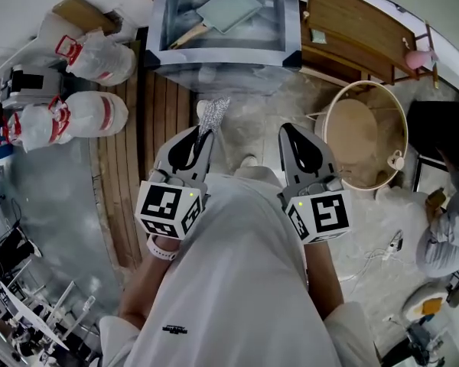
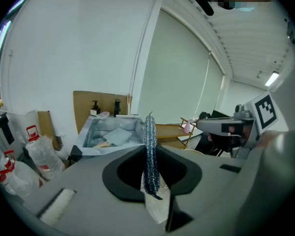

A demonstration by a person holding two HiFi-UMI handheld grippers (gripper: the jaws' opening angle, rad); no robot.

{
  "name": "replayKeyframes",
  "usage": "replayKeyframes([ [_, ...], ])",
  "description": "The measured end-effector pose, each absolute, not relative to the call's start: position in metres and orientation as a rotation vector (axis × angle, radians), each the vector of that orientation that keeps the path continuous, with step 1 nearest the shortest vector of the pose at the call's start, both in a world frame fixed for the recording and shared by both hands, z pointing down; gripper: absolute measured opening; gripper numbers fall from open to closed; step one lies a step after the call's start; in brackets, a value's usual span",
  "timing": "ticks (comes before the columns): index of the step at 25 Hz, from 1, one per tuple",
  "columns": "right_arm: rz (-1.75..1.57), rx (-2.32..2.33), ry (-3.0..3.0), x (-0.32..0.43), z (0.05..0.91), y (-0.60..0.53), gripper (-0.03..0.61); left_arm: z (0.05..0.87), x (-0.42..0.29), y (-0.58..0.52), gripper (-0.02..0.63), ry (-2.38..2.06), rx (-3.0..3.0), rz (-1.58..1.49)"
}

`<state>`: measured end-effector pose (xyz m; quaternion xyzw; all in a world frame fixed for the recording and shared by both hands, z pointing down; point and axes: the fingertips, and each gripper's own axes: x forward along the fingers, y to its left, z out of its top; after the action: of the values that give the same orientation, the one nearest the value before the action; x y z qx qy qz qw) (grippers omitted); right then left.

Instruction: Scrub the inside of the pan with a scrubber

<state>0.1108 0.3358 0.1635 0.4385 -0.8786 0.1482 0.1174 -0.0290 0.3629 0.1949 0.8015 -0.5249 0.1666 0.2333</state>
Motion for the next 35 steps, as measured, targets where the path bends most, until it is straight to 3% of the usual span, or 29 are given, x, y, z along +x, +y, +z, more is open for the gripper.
replayKeyframes([
  [19,0.492,1.402,-2.41,-0.036,0.159,0.129,0.009,0.19,-0.155,0.129,0.066,-1.189,2.321,0.451],
  [25,0.502,1.432,-2.354,-0.046,0.169,0.094,0.009,0.199,-0.173,0.092,0.066,-1.151,2.319,0.468],
  [35,0.548,1.404,-2.374,-0.015,0.18,0.056,0.009,0.21,-0.144,0.068,0.066,-1.167,2.271,0.541],
])
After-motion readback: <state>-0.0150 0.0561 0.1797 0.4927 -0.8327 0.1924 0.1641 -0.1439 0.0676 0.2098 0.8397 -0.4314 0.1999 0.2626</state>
